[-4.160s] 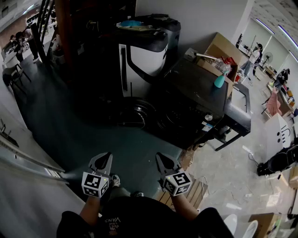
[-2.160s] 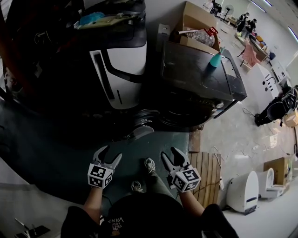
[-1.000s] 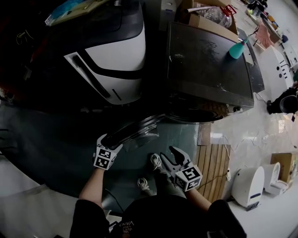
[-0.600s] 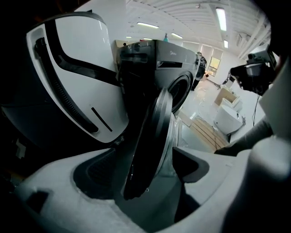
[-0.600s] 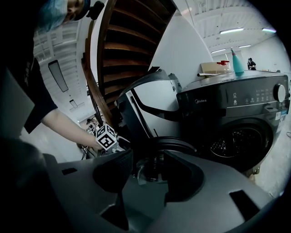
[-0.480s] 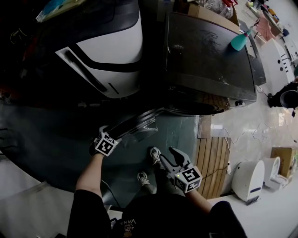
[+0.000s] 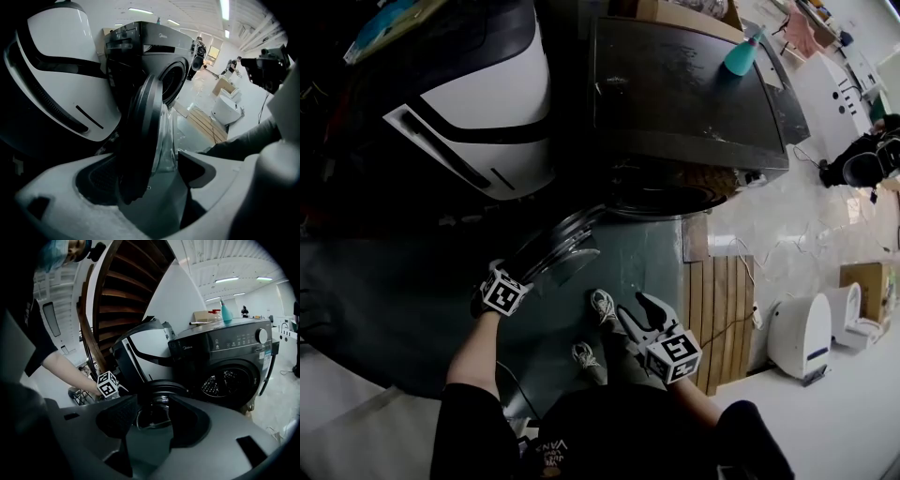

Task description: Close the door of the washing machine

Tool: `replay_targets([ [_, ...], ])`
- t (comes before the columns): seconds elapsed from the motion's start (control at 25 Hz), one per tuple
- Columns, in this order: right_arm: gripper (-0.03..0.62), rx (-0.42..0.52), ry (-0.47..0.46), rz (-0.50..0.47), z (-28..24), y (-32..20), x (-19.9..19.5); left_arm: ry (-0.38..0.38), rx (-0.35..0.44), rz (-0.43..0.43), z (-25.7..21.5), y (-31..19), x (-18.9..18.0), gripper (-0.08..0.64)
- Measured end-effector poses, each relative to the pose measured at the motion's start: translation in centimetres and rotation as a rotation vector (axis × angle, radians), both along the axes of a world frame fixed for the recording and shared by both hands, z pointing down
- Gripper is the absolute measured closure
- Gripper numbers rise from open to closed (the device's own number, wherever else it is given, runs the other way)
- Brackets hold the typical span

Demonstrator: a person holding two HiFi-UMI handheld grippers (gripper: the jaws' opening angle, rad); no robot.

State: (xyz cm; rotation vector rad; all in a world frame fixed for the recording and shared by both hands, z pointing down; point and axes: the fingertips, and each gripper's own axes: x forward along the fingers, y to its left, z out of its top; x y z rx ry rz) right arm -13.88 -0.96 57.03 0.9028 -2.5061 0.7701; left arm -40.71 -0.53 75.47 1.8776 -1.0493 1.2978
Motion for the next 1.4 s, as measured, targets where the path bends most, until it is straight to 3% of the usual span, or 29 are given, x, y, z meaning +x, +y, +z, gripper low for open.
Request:
replay_targets([
  [0.32,0.402,0.018,-0.005,0.106,-0.3,3.8,3.1,0.033,-0.010,0.018,0.4,3.1,3.7,0.176],
  [0.88,0.402,0.030,0.032,0.307,1.0,12.5,10.4,0.191,-0.012,0.067,-1.2,8.3,14.9,0.176],
  [1.4,0.402,-0.017,0.053,0.410,2.5,10.9,17.7,0.313,-0.095,0.150,-2.3,9.1,27.8,0.178],
])
